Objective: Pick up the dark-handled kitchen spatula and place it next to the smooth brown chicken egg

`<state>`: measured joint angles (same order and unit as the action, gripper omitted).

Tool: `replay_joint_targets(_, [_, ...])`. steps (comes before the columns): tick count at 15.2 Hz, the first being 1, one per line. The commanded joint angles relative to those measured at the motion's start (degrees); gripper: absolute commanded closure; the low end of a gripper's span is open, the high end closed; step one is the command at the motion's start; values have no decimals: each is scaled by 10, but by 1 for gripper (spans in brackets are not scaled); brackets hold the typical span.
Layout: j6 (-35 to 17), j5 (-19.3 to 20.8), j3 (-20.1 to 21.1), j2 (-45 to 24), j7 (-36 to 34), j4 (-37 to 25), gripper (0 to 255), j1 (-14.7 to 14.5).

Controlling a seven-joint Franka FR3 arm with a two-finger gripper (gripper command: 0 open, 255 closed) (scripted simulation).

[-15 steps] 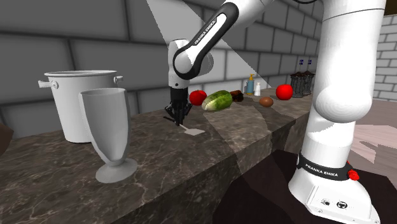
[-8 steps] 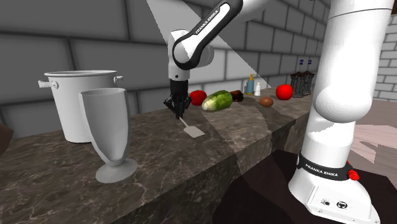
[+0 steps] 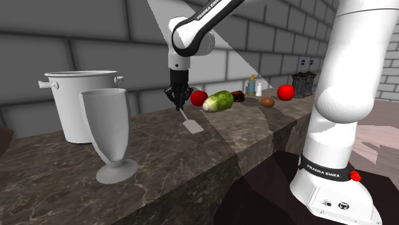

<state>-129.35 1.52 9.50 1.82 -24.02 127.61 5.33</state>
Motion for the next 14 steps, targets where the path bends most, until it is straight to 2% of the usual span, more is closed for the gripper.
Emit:
replay_joint_targets(1, [16, -2, 0, 8, 2, -8, 255, 0])
replay_joint_targets(11, [92, -9, -2, 38, 8, -55, 255, 0])
replay_joint_targets(14, [89, -13, -16, 63, 35, -26, 255, 11])
